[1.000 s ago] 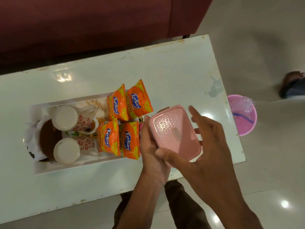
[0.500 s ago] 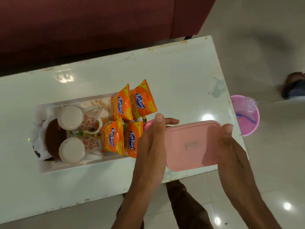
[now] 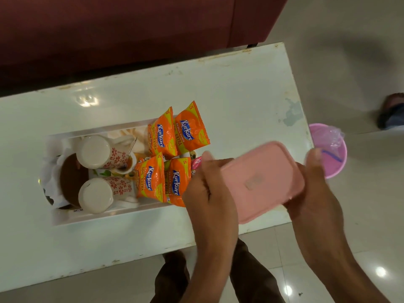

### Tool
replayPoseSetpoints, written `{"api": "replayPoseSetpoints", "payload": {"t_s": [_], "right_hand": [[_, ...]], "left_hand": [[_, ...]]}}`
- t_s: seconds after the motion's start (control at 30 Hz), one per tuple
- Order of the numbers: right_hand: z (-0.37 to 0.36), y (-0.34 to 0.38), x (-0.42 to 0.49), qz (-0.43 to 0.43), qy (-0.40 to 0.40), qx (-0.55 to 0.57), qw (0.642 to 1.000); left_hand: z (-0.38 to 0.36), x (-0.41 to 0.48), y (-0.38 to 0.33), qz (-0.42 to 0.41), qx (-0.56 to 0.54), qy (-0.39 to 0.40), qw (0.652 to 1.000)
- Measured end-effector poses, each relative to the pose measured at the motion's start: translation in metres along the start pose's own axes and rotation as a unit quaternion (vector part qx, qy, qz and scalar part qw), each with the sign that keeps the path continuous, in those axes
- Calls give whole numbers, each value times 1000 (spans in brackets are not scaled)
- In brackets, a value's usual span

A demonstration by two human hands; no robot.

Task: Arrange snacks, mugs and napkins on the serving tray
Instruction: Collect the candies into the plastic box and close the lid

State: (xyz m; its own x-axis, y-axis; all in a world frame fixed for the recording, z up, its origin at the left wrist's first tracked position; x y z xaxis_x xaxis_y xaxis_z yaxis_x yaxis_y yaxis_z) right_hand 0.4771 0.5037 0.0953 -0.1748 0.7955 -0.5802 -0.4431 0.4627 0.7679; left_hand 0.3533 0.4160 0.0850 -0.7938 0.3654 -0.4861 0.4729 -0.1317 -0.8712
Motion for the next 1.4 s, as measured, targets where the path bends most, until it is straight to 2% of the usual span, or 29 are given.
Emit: {"api": "replayPoseSetpoints", "payload": {"t_s": [0.07,0.17,0.3,0.47,0.6,0.77,0.9,1.07,1.2,1.4], "right_hand": [[-6,8,1,32,44,-6,998],[-16,9,-1,2,39,-36,999],[-20,15,6,22,29,-139,990],[-22,8,13,-4,21,-177,984],[-18,2,20,36,-10,-187,982],[-19,-4,32,17,14,-166,986],[-23,-12,41,50,43,-155,986],[-33,-29,75,42,-29,-137,989],[-54,-43,98,32,-26,-157,987],[-72,-61,115,55,15,-251,966]], "left_hand": [[-3,-10,8,42,-53,-22,997],[-8,-16,14,45,-14,64,997],[-11,-5,9,61,57,151,985],[-20,5,6,-9,126,124,984],[-25,6,19,-2,137,114,984],[-32,16,26,-7,115,73,991],[-35,37,36,35,96,23,995],[-37,41,55,0,181,14,983],[-44,35,67,5,215,53,975],[-43,51,81,22,223,32,974]]}}
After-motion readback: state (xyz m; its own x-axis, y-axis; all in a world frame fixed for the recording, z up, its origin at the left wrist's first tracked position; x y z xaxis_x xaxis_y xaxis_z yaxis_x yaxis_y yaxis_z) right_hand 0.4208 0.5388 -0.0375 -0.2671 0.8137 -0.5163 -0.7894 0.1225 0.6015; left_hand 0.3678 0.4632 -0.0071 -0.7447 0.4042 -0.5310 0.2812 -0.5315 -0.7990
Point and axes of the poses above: each hand's wrist, its own x-axis towards the middle knuckle, its own z-axis out of the back of the hand, y = z × x, the point moved 4 cm from there along x, towards the middle knuckle, and after that the axes turned 13 degrees about -x, right-handed, at the moved point
